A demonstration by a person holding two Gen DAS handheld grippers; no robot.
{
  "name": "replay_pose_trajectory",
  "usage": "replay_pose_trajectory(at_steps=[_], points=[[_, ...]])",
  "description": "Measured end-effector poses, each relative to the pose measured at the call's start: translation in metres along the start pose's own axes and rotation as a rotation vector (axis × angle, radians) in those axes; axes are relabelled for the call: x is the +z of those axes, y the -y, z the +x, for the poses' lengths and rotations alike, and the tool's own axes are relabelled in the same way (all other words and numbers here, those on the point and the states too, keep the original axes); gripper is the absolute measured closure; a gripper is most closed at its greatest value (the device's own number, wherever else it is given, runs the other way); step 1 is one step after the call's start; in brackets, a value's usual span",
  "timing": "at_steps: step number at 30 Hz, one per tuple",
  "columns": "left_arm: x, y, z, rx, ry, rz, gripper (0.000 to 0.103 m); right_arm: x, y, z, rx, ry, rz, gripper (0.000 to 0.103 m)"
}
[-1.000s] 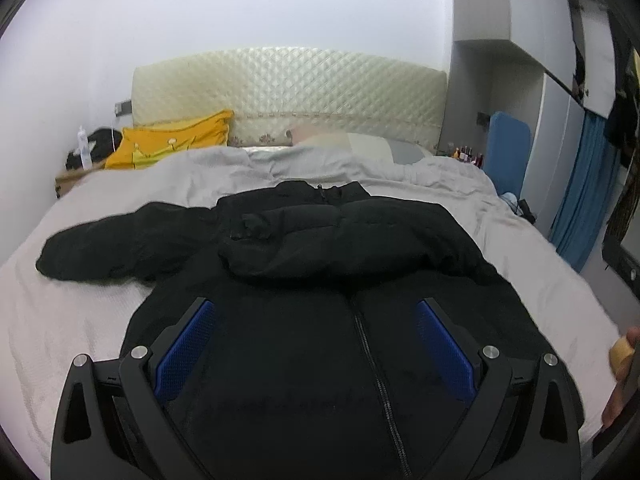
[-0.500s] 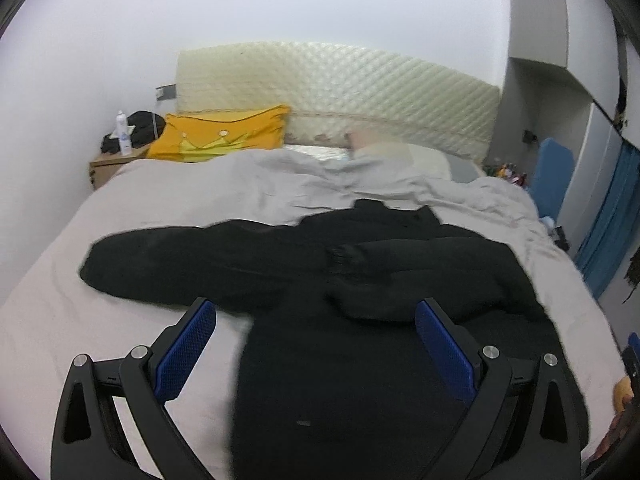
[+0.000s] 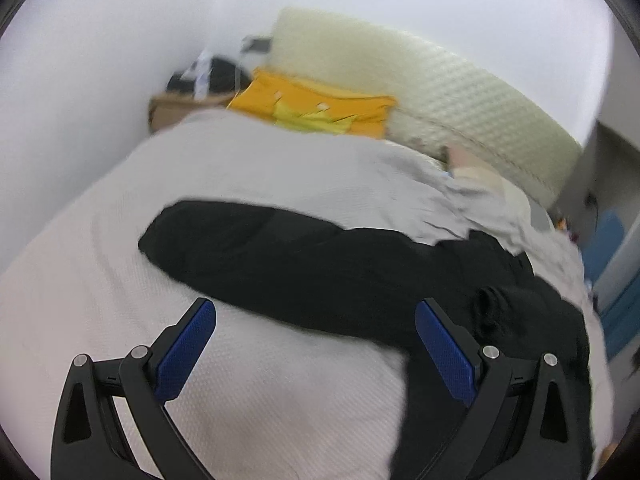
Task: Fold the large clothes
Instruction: 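Grasp the other sleeve cuff with the left tool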
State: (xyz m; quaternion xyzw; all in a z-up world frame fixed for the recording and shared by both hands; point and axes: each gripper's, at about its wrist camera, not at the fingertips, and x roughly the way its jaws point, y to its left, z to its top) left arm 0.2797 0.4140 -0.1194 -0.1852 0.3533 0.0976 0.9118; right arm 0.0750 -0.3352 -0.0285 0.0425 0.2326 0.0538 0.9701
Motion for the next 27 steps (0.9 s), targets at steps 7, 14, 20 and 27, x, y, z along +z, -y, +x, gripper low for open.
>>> replay_pose_trajectory(at_steps=[7,14,20,27], points=[[-0.001,-0.121,0.081,-0.039,-0.070,-0.395,0.004,-0.001,-0.001,0.021,-0.044,-0.088,0.025,0.000],[0.005,-0.201,0.147,-0.091,-0.033,-0.589,0.004,0.000,-0.004,0.045,-0.090,-0.152,0.061,0.000],[0.012,-0.257,0.196,-0.096,0.049,-0.712,0.011,0.010,-0.015,0.048,-0.079,-0.136,0.112,0.000],[0.033,-0.269,0.232,-0.087,0.111,-0.751,0.016,0.011,-0.026,0.064,-0.110,-0.152,0.061,0.000]])
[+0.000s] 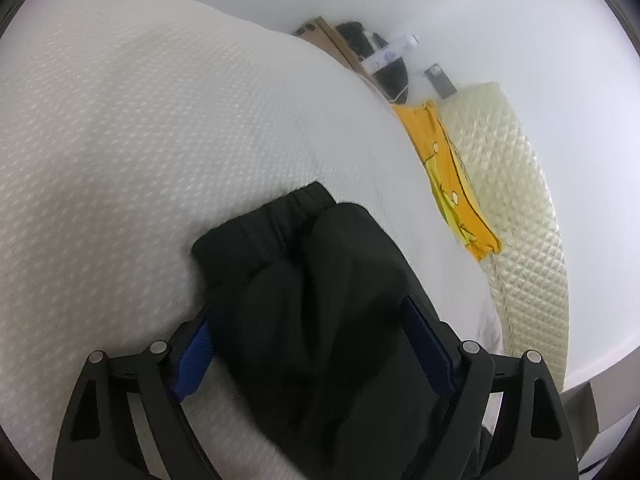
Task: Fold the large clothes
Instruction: 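Grasp the other sleeve cuff with the left tool, then lift the sleeve with the left tool and carry it across the jacket body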
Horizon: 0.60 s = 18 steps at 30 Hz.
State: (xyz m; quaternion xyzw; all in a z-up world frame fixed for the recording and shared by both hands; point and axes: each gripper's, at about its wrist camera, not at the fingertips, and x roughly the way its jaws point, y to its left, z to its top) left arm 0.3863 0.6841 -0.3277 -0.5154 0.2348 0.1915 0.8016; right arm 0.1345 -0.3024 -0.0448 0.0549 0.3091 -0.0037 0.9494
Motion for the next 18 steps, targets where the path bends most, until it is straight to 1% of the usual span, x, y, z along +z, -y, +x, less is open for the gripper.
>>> replay_pose_trajectory(at_steps=[1,2,3,4,5,6,8,9,10,13,17,18], points=[[0.001,0.002,0.004,-0.004,0.001,0.001,0.018,0.000,0.002,0.001,-0.006,0.002,0.000,0.000],[-0.001,0.005,0.005,-0.007,0.000,0.011,0.028,0.001,0.003,0.001,-0.003,0.004,0.008,0.000],[-0.001,0.008,0.007,-0.005,-0.004,0.019,0.033,0.001,0.005,0.002,0.001,0.003,0.018,0.000],[-0.002,0.011,0.009,0.000,-0.010,0.023,0.042,0.002,0.007,0.004,0.004,-0.006,0.025,0.000],[-0.003,0.012,0.011,0.013,-0.016,0.016,0.055,0.002,0.008,0.005,0.003,-0.012,0.027,0.000],[-0.004,0.013,0.012,0.012,-0.019,0.003,0.058,0.002,0.009,0.007,0.003,-0.018,0.027,0.000],[-0.005,0.016,0.004,0.008,-0.015,-0.013,0.074,0.001,0.007,0.008,0.010,-0.029,0.026,0.000],[-0.007,0.018,-0.005,0.013,-0.009,-0.004,0.078,0.001,0.006,0.008,0.014,-0.034,0.023,0.000],[-0.008,0.022,-0.014,0.022,-0.003,0.011,0.084,0.000,0.005,0.008,0.018,-0.038,0.017,0.000],[-0.005,0.043,-0.036,0.053,0.020,0.048,0.091,0.000,0.003,0.004,0.035,-0.034,0.000,0.000],[-0.004,0.091,-0.078,0.099,0.070,0.187,0.094,0.000,0.000,0.002,0.070,-0.047,-0.003,0.000],[-0.003,0.102,-0.088,0.104,0.078,0.207,0.095,0.000,-0.001,0.000,0.082,-0.047,-0.002,0.000]])
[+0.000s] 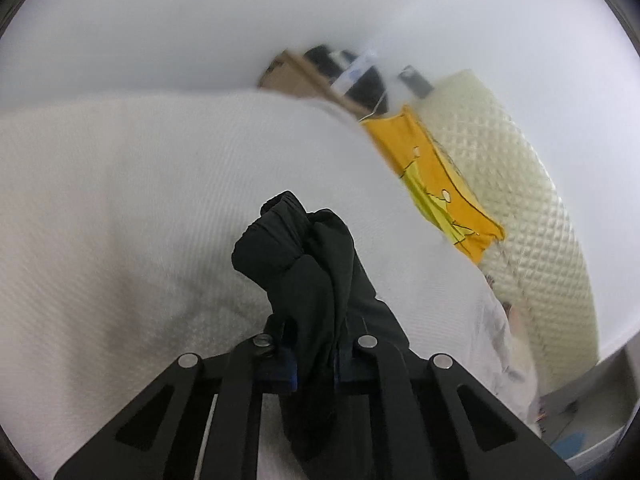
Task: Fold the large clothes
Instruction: 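Lift the sleeve with the left tool and carry it across the jacket body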
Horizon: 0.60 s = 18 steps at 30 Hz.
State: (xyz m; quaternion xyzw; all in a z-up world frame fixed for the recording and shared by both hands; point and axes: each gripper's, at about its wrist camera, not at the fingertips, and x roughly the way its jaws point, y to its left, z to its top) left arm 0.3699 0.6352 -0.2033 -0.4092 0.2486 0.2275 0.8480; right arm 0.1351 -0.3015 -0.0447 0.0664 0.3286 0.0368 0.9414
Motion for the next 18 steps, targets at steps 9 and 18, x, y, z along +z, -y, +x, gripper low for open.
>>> replay_pose_trajectory(at_steps=[9,18], points=[[0.002,0.087,-0.100,0.010,0.081,0.179,0.096,-0.002,-0.008,-0.017,0.085,-0.008,-0.044,0.000],[-0.017,0.179,-0.194,-0.020,0.146,0.275,0.096,-0.005,-0.003,-0.041,0.067,0.064,-0.130,0.000]])
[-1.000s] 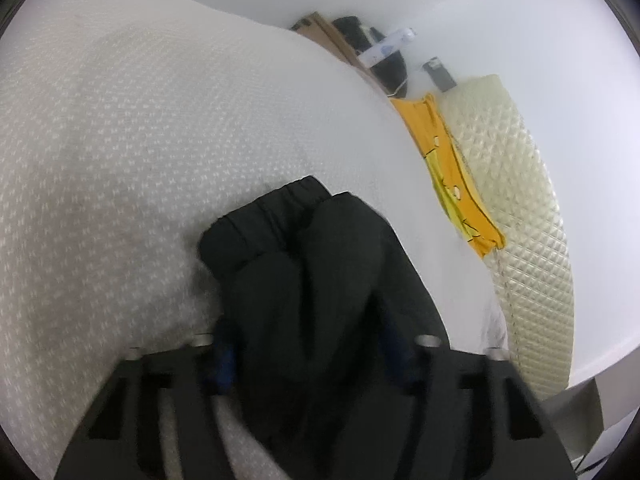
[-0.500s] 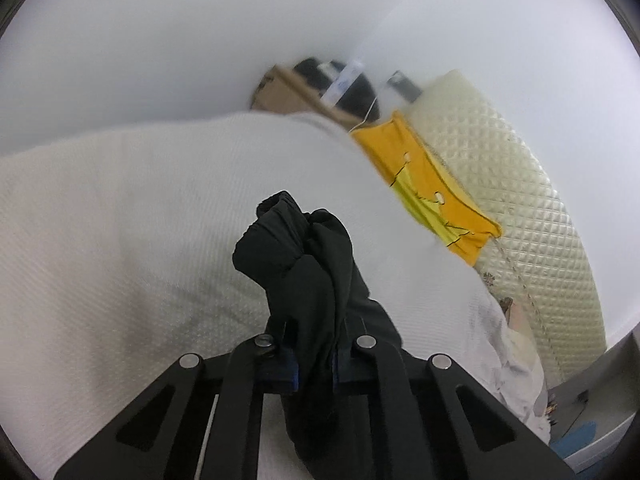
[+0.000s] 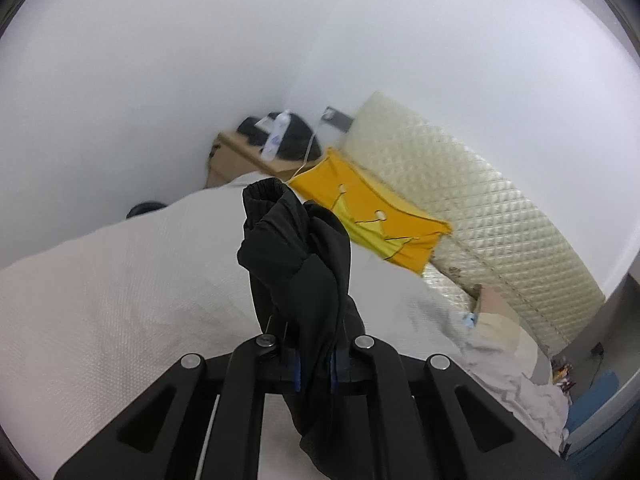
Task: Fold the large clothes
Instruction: 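Lift the sleeve with the left tool and carry it across the jacket body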
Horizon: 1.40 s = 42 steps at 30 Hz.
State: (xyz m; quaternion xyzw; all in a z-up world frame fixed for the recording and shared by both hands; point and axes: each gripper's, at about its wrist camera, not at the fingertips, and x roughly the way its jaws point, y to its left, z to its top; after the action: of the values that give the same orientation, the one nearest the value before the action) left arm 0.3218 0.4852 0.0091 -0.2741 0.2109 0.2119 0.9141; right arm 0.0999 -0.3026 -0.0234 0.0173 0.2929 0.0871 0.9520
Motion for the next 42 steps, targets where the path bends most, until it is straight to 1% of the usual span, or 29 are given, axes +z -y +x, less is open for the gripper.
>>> replay_pose_trajectory(at_steps=[3,8,9,11,12,15,18,20,24,26,31,33,35,38,39,42], points=[[0.003,0.038,-0.025,0.005,0.008,0.054,0.096,0.001,0.007,-0.004,0.009,0.013,-0.007,0.000],[0.000,0.103,-0.066,-0.056,0.038,0.111,0.096,0.002,0.021,-0.006,0.012,0.021,-0.014,0.000],[-0.004,0.122,-0.076,-0.080,0.048,0.140,0.096,0.002,0.024,-0.007,0.012,0.026,-0.011,0.000],[-0.013,0.153,-0.086,-0.082,0.054,0.210,0.096,0.001,0.031,-0.009,0.010,0.032,-0.002,0.000],[-0.021,0.175,-0.094,-0.091,0.050,0.253,0.096,0.002,0.035,-0.010,0.004,0.035,0.008,0.000],[-0.039,0.222,-0.113,-0.144,0.043,0.303,0.096,0.004,0.049,-0.012,0.011,0.043,0.053,0.000],[-0.061,0.273,-0.134,-0.200,0.056,0.359,0.096,0.006,0.061,-0.018,0.003,0.065,0.076,0.000],[-0.076,0.300,-0.147,-0.241,0.061,0.380,0.096,0.006,0.069,-0.023,0.001,0.082,0.087,0.000],[-0.112,0.364,-0.169,-0.328,0.048,0.431,0.096,0.004,0.085,-0.026,0.002,0.083,0.121,0.000],[-0.134,0.395,-0.178,-0.366,0.026,0.457,0.096,0.002,0.090,-0.026,0.007,0.076,0.132,0.000],[-0.195,0.469,-0.193,-0.441,-0.024,0.521,0.096,0.003,0.088,-0.023,0.004,0.056,0.098,0.000],[-0.215,0.484,-0.188,-0.470,-0.058,0.526,0.096,0.002,0.089,-0.021,0.009,0.045,0.095,0.000],[-0.244,0.507,-0.184,-0.494,-0.103,0.547,0.096,0.001,0.092,-0.021,0.023,0.043,0.099,0.000],[-0.278,0.528,-0.168,-0.524,-0.149,0.583,0.096,0.002,0.097,-0.023,0.002,0.054,0.099,0.000],[-0.297,0.538,-0.164,-0.538,-0.172,0.597,0.096,0.002,0.100,-0.022,-0.008,0.055,0.103,0.000],[-0.337,0.544,-0.144,-0.573,-0.233,0.600,0.096,0.000,0.108,-0.019,-0.011,0.051,0.135,0.000]])
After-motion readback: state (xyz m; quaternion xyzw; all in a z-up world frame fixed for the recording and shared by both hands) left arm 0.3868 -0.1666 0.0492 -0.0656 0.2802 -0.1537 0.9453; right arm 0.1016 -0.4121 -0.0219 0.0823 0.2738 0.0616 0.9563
